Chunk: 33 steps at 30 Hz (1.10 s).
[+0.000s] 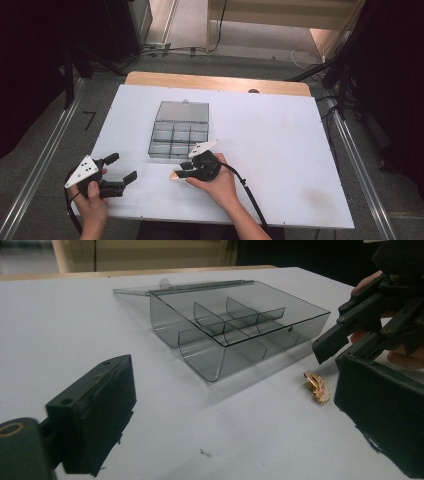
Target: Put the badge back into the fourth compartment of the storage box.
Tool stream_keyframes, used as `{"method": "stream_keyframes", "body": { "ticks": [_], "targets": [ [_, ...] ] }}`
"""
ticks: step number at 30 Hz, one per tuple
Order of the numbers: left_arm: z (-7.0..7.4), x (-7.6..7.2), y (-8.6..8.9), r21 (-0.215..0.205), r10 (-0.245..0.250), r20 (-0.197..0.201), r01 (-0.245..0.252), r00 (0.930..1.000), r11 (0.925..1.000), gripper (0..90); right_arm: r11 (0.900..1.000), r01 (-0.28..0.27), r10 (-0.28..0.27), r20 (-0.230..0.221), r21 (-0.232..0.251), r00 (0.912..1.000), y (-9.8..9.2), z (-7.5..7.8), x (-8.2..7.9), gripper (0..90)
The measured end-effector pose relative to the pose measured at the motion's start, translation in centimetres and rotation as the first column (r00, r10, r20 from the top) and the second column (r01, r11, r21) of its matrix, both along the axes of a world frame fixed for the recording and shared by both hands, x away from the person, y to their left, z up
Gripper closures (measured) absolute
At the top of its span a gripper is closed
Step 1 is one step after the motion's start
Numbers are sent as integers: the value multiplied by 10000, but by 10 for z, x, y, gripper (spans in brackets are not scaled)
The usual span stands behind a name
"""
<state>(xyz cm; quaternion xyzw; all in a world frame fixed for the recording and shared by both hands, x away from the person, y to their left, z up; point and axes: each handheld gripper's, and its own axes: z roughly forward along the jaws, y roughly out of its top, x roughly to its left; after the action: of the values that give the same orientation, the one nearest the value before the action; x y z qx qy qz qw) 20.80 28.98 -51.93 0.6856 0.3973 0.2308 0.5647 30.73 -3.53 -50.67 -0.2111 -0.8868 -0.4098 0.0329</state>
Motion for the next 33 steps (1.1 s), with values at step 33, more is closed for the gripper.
{"method": "stream_keyframes", "body": {
  "ticks": [33],
  "targets": [
    [0,0,0,7,13,7,-13,10000,10000,43,9967,-566,592,424,-589,9973,14,-10,0,672]
  ]
}}
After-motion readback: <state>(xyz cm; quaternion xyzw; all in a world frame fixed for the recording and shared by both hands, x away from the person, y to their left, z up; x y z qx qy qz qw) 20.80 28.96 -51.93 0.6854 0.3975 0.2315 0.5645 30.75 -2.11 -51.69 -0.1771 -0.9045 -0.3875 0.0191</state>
